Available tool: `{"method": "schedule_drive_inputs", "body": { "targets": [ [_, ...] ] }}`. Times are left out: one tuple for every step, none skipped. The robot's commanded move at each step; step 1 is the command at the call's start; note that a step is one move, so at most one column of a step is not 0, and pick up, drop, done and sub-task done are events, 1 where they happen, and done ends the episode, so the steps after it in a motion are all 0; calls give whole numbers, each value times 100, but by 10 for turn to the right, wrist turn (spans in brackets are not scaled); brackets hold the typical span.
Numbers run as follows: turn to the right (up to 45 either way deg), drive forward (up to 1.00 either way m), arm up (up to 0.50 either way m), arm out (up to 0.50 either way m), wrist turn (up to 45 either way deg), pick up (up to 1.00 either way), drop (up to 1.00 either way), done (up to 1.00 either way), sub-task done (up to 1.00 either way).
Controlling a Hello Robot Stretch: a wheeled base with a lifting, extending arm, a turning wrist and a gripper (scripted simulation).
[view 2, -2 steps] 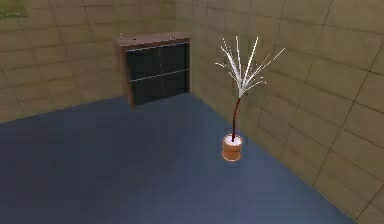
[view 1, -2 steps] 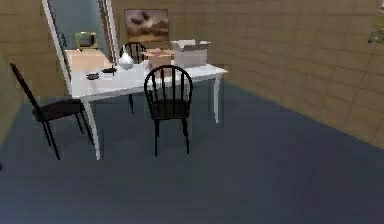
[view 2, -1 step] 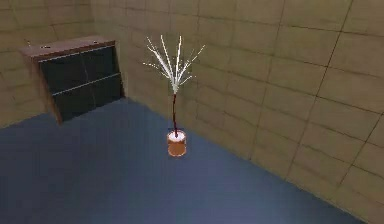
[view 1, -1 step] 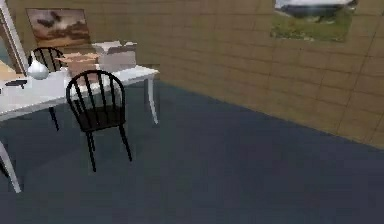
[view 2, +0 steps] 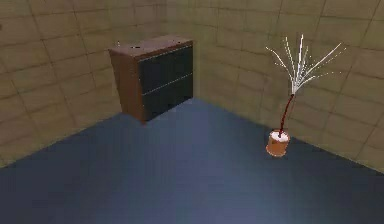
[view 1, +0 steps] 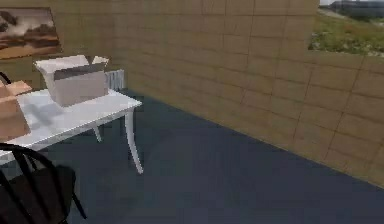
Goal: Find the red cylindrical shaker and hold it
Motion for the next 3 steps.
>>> {"method": "schedule_drive_inputs", "body": {
  "targets": [
    [0,100,0,0,0,0,0,0,0],
    [0,75,0,0,0,0,0,0,0],
    [-450,0,0,0,0,0,0,0,0]
  ]
}}
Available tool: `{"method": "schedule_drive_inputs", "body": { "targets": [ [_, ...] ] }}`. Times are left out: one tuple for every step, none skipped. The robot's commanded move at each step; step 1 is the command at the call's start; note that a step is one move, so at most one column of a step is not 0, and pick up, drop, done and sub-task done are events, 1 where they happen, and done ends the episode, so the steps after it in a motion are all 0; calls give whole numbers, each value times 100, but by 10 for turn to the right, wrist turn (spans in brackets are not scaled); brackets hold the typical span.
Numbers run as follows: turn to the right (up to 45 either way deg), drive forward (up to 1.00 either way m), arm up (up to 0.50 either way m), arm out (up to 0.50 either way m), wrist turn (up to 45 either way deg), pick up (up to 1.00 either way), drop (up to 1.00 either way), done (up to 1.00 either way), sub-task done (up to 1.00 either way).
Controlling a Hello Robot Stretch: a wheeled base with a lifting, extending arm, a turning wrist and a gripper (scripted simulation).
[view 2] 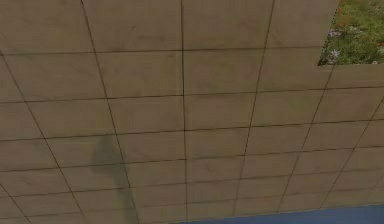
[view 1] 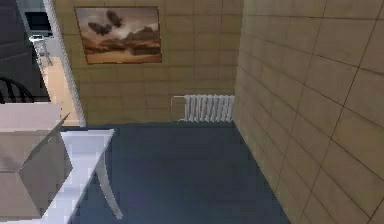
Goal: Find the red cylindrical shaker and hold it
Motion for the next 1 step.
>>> {"method": "schedule_drive_inputs", "body": {
  "targets": [
    [-30,0,0,0,0,0,0,0,0]
  ]
}}
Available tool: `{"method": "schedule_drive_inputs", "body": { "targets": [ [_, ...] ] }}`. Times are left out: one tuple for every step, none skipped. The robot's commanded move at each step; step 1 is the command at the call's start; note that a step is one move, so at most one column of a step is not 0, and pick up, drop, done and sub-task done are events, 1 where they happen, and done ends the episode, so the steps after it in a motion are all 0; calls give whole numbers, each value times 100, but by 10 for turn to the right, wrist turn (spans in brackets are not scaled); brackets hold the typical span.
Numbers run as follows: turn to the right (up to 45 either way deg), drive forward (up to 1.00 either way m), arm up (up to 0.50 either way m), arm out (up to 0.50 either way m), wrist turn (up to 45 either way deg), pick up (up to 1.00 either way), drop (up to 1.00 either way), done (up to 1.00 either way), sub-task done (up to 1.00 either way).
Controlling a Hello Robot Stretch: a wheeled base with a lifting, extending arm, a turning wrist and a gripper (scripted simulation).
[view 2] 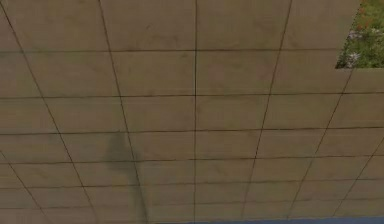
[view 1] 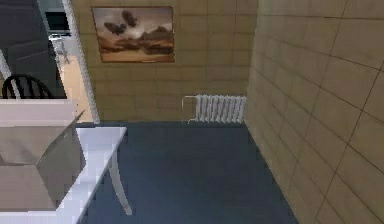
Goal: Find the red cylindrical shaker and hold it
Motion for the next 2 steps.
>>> {"method": "schedule_drive_inputs", "body": {
  "targets": [
    [0,100,0,0,0,0,0,0,0],
    [0,35,0,0,0,0,0,0,0]
  ]
}}
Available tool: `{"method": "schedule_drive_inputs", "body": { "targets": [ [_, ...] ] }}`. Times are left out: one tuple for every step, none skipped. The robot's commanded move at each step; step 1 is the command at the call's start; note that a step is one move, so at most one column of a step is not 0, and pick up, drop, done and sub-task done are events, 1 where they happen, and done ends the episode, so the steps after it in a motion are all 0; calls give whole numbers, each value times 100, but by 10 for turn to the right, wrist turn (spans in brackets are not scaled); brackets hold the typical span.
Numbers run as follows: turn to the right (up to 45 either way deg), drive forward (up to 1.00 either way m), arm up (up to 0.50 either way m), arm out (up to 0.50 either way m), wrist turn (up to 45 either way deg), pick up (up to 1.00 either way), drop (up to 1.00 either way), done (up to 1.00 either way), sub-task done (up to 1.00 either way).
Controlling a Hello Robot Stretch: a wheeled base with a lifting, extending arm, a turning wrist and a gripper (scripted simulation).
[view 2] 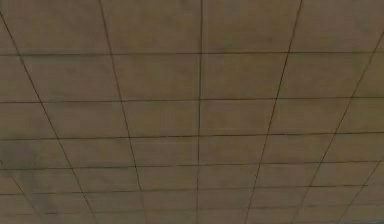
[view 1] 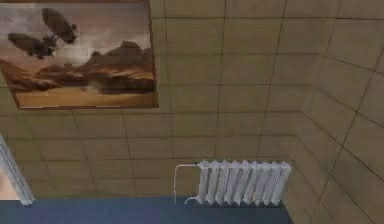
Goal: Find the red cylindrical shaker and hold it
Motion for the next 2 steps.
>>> {"method": "schedule_drive_inputs", "body": {
  "targets": [
    [-390,0,0,0,0,0,0,0,0],
    [0,95,0,0,0,0,0,0,0]
  ]
}}
